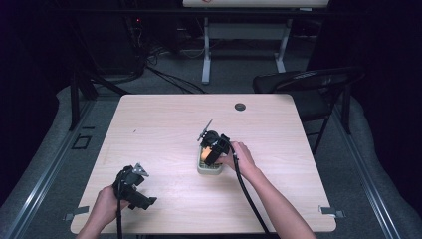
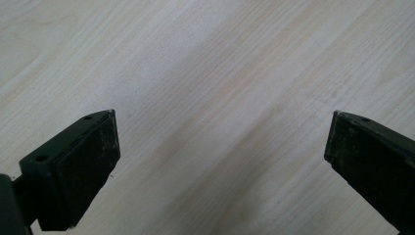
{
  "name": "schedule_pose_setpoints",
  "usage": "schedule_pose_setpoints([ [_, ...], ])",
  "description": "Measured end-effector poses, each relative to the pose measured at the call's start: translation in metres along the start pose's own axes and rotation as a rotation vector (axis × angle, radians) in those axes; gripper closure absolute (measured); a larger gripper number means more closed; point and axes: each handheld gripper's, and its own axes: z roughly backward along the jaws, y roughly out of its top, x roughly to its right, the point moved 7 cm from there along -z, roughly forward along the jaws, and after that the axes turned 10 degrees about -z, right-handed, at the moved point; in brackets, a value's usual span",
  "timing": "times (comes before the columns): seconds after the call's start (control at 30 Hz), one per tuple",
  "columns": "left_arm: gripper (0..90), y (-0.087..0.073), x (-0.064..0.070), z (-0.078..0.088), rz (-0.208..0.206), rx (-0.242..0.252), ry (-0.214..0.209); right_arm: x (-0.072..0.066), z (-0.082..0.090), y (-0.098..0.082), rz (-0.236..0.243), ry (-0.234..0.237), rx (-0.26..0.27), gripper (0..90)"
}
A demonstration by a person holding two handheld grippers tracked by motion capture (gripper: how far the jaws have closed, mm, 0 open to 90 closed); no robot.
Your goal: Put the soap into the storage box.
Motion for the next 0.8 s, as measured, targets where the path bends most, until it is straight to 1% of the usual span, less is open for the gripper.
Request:
schedule_pose_setpoints([
  [0.23, 0.2, 0.0, 0.0, 0.0, 0.003, 0.003, -0.001, 0.001, 0.0, -0.001, 0.016, 0.01, -0.005, 25.0],
  [0.27, 0.2, 0.0, 0.0, 0.0, 0.003, 0.003, -0.001, 0.001, 0.0, -0.001, 0.014, 0.016, -0.003, 17.2],
  [0.3, 0.2, 0.0, 0.0, 0.0, 0.005, 0.003, -0.003, -0.001, -0.001, -0.001, 0.003, 0.05, -0.008, 11.3],
  [0.33, 0.2, 0.0, 0.0, 0.0, 0.005, 0.003, -0.003, -0.002, -0.001, -0.001, -0.008, 0.048, -0.014, 12.1],
  [0.4, 0.2, 0.0, 0.0, 0.0, 0.006, 0.004, -0.002, -0.001, -0.001, -0.001, 0.0, 0.035, -0.016, 12.9],
  [0.47, 0.2, 0.0, 0.0, 0.0, 0.003, 0.005, -0.002, -0.002, -0.001, -0.001, -0.008, 0.047, -0.01, 12.7],
  [0.53, 0.2, 0.0, 0.0, 0.0, 0.003, 0.005, -0.002, -0.001, 0.001, -0.002, -0.002, 0.043, -0.014, 12.7],
  [0.57, 0.2, 0.0, 0.0, 0.0, 0.002, 0.002, -0.001, -0.002, 0.003, -0.002, -0.003, 0.053, -0.006, 12.4],
  [0.6, 0.2, 0.0, 0.0, 0.0, 0.0, 0.002, -0.002, -0.002, 0.004, -0.002, 0.0, 0.052, 0.001, 11.6],
  [0.67, 0.2, 0.0, 0.0, 0.0, 0.0, 0.002, -0.001, -0.002, 0.007, -0.001, 0.006, 0.039, 0.021, 10.5],
  [0.7, 0.2, 0.0, 0.0, 0.0, 0.0, 0.002, -0.001, -0.002, 0.007, -0.001, 0.006, 0.039, 0.021, 10.5],
  [0.73, 0.2, 0.0, 0.0, 0.0, 0.0, 0.002, 0.0, 0.0, 0.011, 0.0, 0.008, 0.035, 0.035, 10.6],
  [0.8, 0.2, 0.0, 0.0, 0.0, 0.0, 0.002, -0.001, 0.001, 0.015, 0.0, 0.004, 0.036, 0.041, 9.8],
])
